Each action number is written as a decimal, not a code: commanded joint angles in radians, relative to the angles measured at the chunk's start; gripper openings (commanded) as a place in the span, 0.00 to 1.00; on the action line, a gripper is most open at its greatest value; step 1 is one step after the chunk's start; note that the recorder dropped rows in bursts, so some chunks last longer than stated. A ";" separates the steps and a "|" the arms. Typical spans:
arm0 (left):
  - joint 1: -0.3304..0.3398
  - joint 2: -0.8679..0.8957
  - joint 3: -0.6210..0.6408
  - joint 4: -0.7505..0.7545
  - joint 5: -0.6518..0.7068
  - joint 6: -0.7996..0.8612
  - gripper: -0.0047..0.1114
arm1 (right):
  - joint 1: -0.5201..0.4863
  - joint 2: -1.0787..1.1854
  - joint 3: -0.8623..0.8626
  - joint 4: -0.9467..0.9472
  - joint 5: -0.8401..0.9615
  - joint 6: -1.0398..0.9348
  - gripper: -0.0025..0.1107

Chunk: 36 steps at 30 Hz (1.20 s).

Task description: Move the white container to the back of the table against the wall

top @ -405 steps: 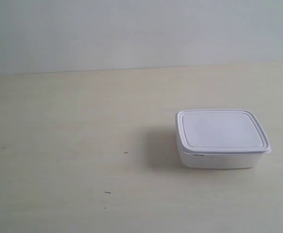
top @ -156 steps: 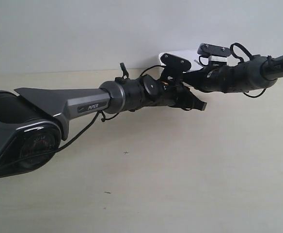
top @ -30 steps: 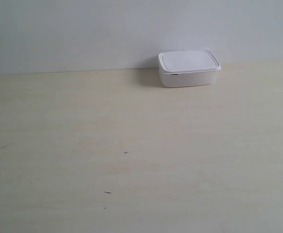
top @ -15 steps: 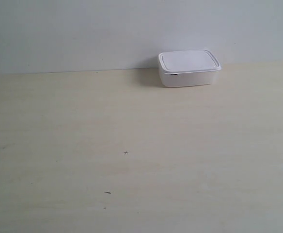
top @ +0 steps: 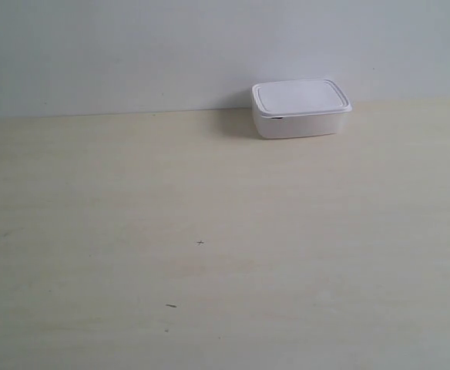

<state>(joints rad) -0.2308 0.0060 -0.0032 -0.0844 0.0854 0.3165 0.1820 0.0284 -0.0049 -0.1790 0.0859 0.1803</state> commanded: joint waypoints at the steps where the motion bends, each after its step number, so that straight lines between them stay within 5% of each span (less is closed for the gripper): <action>1: 0.003 -0.006 0.003 0.004 0.065 -0.003 0.04 | 0.004 -0.003 0.005 0.000 0.041 0.003 0.02; 18: 0.003 -0.006 0.003 0.004 0.273 -0.003 0.04 | 0.004 -0.003 0.005 -0.003 0.196 0.003 0.02; 36: 0.003 -0.006 0.003 0.004 0.273 -0.003 0.04 | 0.004 -0.003 0.005 -0.003 0.196 0.003 0.02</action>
<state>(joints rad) -0.2308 0.0060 -0.0032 -0.0827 0.3650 0.3165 0.1820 0.0284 -0.0049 -0.1790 0.2843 0.1803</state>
